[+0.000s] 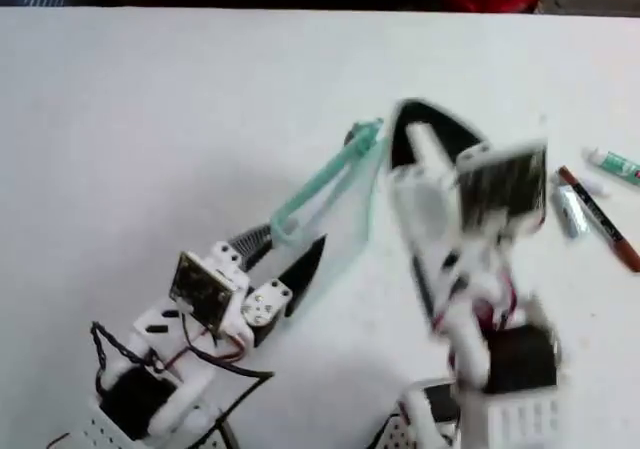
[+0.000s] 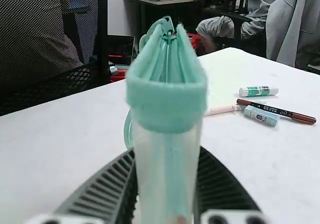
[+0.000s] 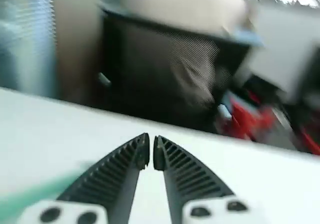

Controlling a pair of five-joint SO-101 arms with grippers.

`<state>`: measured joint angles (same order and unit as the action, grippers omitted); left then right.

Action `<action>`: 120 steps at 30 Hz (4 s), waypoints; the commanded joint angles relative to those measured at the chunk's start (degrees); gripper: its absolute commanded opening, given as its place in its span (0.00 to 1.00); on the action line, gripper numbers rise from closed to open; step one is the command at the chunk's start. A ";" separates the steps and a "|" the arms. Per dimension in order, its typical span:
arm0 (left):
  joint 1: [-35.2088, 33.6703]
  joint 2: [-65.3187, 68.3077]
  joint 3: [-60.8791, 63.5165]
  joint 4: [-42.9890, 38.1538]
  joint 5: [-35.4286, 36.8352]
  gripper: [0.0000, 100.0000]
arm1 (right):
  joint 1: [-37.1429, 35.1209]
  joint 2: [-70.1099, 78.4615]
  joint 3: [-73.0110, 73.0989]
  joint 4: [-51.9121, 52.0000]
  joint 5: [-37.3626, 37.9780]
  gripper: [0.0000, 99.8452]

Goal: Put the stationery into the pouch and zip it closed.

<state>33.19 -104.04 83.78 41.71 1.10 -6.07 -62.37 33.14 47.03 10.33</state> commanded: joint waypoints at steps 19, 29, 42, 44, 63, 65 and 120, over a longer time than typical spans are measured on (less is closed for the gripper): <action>-0.48 0.22 0.53 1.67 0.35 0.13 | 16.66 -11.65 48.00 -12.26 -4.40 0.03; -0.48 0.22 0.70 1.67 -2.29 0.13 | 17.80 -28.09 51.69 -5.49 -7.30 0.03; -0.57 0.22 0.70 1.85 -2.99 0.13 | 24.57 -34.24 45.98 -0.22 -7.03 0.02; -0.57 0.22 0.79 1.93 -2.99 0.13 | 23.60 -30.64 40.53 1.71 -5.89 0.02; -0.57 0.22 0.88 1.85 -3.25 0.13 | 47.08 45.49 -25.05 10.68 46.77 0.02; -0.57 0.22 1.76 1.14 -3.25 0.13 | 47.08 52.00 -30.68 10.68 46.68 0.02; -0.57 0.22 2.81 -0.70 -3.25 0.13 | 43.82 152.57 -119.47 21.76 80.53 0.02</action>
<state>33.27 -104.13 86.86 41.27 -1.54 35.96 88.31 -84.48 61.27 89.71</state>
